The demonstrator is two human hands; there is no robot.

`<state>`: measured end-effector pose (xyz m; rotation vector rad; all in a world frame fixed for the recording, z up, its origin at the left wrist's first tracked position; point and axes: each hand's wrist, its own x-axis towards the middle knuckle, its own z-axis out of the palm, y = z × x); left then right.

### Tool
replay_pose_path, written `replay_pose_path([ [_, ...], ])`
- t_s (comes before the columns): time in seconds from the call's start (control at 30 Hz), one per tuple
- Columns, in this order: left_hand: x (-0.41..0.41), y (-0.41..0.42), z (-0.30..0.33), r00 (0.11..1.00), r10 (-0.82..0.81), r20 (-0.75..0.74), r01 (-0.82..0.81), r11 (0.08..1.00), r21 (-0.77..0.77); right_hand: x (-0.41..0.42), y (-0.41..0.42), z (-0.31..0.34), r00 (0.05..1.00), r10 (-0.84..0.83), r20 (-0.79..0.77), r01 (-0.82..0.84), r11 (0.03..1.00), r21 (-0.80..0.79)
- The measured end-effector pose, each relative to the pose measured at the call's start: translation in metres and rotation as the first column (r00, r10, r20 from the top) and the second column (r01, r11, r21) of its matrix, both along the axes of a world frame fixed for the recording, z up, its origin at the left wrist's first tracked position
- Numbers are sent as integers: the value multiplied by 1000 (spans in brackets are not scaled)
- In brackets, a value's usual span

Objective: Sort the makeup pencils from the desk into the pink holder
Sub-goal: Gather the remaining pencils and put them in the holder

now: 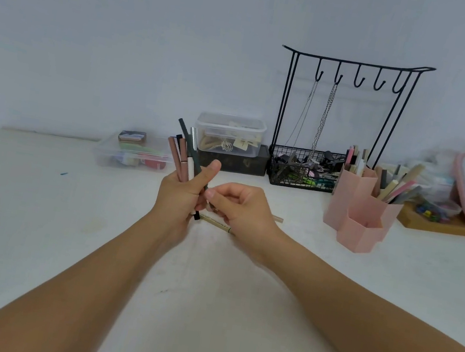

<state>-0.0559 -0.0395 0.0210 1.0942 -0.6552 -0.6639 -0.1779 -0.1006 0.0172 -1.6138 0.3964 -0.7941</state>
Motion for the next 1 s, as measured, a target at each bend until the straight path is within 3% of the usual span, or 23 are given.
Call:
replay_pose_path([
  [0.27,2,-7,-10,997,6,72,-14,992,124,-3,-8,-3,999,-42,-35,38,992,-119],
  [0.33,5,-7,-8,993,58,101,-72,988,140,-3,-14,-4,990,-131,-61,116,972,-206],
  [0.43,15,-6,-4,978,162,131,-182,972,152,-8,-30,-8,912,-385,-142,252,799,-546],
  [0.53,28,-4,-3,968,214,131,-232,963,136,-18,-50,-13,845,-479,-238,128,613,-780],
  [0.67,39,-2,-7,958,233,164,-259,954,155,-17,-62,-18,801,-424,-422,-46,659,-751],
  [0.8,41,0,-14,962,228,150,-250,957,146,-9,-62,-19,720,-425,-549,-192,639,-745],
  [0.9,39,2,-18,962,202,186,-226,967,117,-11,-62,-20,702,-418,-576,-201,660,-724],
  [1.0,37,3,-21,945,209,252,-246,961,127,-12,-59,-18,765,-437,-473,-73,670,-738],
])
